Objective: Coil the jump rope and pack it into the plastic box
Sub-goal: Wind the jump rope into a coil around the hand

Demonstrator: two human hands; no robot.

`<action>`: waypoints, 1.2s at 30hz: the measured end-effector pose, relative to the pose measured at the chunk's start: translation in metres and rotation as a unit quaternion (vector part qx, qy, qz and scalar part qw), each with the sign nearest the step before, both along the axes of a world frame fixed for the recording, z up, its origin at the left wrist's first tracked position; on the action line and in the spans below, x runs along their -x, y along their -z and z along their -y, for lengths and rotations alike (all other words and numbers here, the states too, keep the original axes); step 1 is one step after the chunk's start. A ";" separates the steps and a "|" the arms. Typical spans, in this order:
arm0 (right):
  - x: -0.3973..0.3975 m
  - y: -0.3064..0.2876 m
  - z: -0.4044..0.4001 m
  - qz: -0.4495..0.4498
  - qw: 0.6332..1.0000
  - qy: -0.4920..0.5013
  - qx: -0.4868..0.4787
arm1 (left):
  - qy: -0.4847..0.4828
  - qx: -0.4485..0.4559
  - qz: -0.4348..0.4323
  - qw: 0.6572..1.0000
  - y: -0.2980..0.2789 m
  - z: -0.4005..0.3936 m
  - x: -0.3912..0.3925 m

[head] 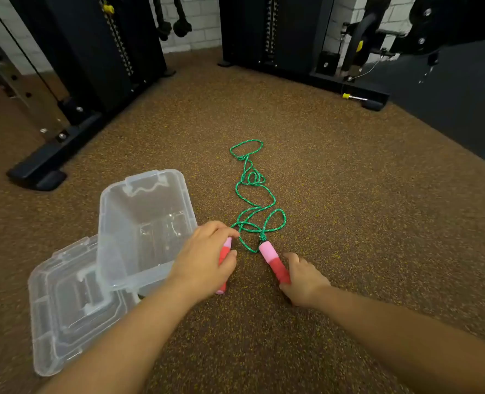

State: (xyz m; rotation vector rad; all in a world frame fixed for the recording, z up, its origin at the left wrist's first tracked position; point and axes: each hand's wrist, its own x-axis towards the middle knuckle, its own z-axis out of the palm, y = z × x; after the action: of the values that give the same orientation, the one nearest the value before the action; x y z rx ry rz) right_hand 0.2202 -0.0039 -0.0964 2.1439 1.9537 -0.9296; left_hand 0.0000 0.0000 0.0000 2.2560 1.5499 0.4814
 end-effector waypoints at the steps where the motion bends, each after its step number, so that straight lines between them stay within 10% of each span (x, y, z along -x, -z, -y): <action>1: 0.000 0.001 0.000 0.001 1.000 0.011 0.011 | -0.003 0.001 0.007 1.000 0.002 -0.001 0.000; 8: -0.001 0.005 -0.001 -0.042 0.984 0.086 0.149 | -0.031 0.027 0.077 0.996 0.003 -0.004 -0.001; 12: 0.008 -0.021 0.009 -0.402 0.828 0.255 0.297 | -0.109 0.180 0.229 0.950 0.000 -0.009 -0.002; 16: 0.033 -0.069 0.020 -0.570 0.733 0.237 0.285 | -0.202 0.386 0.361 0.825 -0.007 -0.011 0.003; 24: 0.084 -0.113 0.058 -0.555 0.827 0.032 0.088 | -0.166 0.530 0.577 0.599 -0.026 -0.009 0.029; 36: 0.100 -0.092 0.082 -0.381 0.894 -0.214 0.105 | -0.111 0.471 0.606 0.631 -0.070 0.005 0.055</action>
State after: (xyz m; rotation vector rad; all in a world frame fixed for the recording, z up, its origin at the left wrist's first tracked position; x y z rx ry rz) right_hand 0.1198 -0.0864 -0.0040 1.2110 2.3195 -1.9539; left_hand -0.0552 -0.0047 0.0700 0.5459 0.8704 0.7572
